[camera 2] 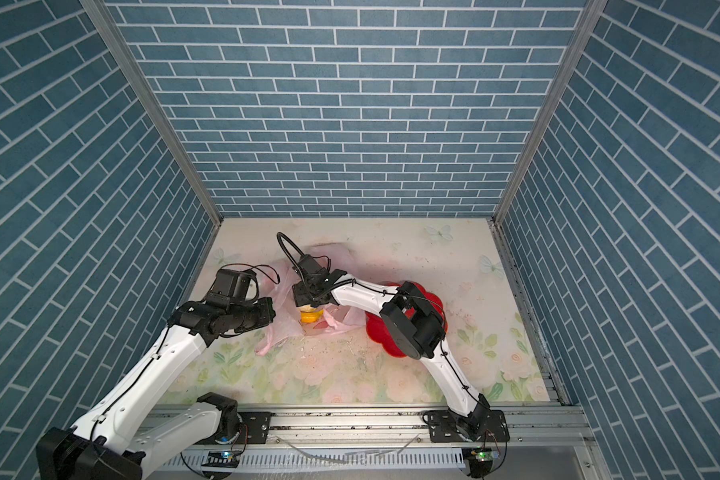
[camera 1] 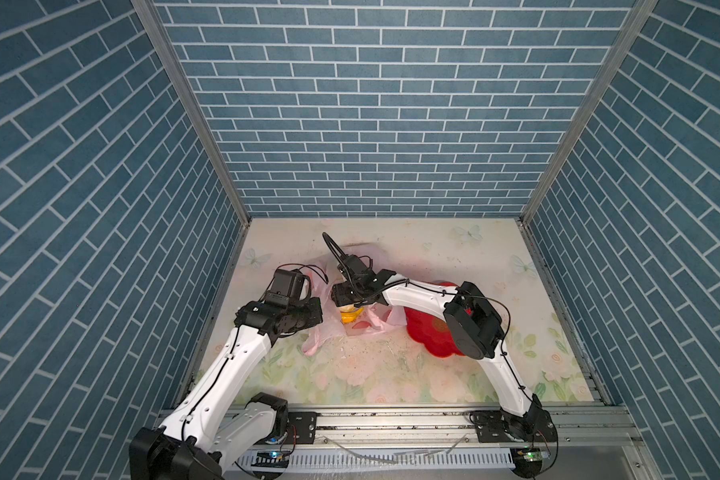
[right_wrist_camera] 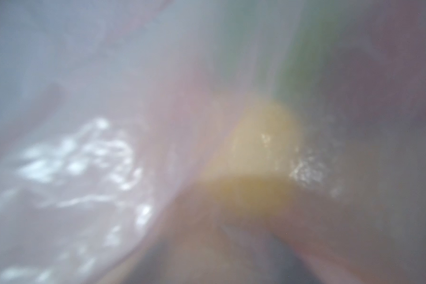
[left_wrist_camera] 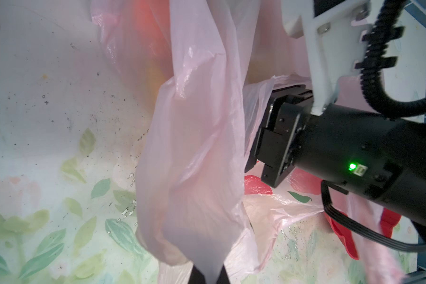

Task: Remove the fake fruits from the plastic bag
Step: 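Close the right gripper on the cream-coloured fake fruit inside the pink bag, then lift the cream fruit out of the bag with the right gripper toward the red plate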

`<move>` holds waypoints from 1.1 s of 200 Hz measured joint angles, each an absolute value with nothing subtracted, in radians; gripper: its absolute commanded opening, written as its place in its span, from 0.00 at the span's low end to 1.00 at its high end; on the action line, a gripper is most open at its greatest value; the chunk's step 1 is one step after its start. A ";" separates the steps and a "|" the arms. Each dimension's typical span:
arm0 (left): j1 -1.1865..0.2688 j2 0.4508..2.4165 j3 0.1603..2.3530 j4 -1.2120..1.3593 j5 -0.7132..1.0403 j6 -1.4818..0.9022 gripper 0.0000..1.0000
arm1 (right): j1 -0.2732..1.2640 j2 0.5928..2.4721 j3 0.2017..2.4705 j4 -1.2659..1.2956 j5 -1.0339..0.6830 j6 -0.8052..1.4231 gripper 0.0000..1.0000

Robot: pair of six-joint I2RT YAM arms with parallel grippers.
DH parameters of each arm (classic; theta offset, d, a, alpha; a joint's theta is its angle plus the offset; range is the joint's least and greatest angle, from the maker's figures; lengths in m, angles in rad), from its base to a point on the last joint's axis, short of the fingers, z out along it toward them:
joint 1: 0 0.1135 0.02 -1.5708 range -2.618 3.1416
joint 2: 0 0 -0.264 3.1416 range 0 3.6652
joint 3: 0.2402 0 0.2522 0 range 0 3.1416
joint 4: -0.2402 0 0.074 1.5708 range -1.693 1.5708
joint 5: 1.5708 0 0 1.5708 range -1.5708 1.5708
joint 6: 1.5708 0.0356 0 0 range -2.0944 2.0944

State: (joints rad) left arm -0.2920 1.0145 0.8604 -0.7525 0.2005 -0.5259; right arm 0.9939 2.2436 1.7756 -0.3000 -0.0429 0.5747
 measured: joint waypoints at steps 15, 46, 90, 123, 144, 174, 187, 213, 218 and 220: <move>-0.292 1.015 0.866 -0.754 0.208 -0.524 0.00 | 0.999 2.204 1.758 -0.308 -0.044 0.567 0.40; -0.291 1.015 0.881 -0.764 0.215 -0.520 0.00 | 1.010 2.132 1.731 -0.325 -0.051 0.548 0.40; -0.290 1.014 0.911 -0.774 0.222 -0.518 0.00 | 1.022 2.088 1.696 -0.342 -0.052 0.533 0.39; -0.288 1.005 0.916 -0.779 0.222 -0.517 0.00 | 1.031 2.056 1.653 -0.368 -0.050 0.524 0.38; -0.288 0.997 0.916 -0.784 0.222 -0.517 0.00 | 1.036 2.019 1.626 -0.390 -0.050 0.521 0.38; -0.287 0.994 0.916 -0.785 0.222 -0.517 0.00 | 1.042 1.930 1.591 -0.423 -0.050 0.514 0.38; -0.287 0.994 0.916 -0.784 0.223 -0.518 0.01 | 1.043 1.887 1.583 -0.442 -0.049 0.506 0.37; -0.287 0.995 0.916 -0.776 0.230 -0.518 0.04 | 1.044 1.802 1.579 -0.472 -0.044 0.489 0.37; -0.287 0.995 0.916 -0.774 0.230 -0.518 0.04 | 1.044 1.786 1.579 -0.477 -0.041 0.488 0.37; -0.287 0.995 0.916 -0.773 0.231 -0.518 0.04 | 1.044 1.779 1.579 -0.480 -0.039 0.487 0.37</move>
State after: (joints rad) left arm -0.2874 0.9955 0.9161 -0.7731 0.2310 -0.5182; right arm 1.0439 1.7790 1.5791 -0.4797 -0.0391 0.4870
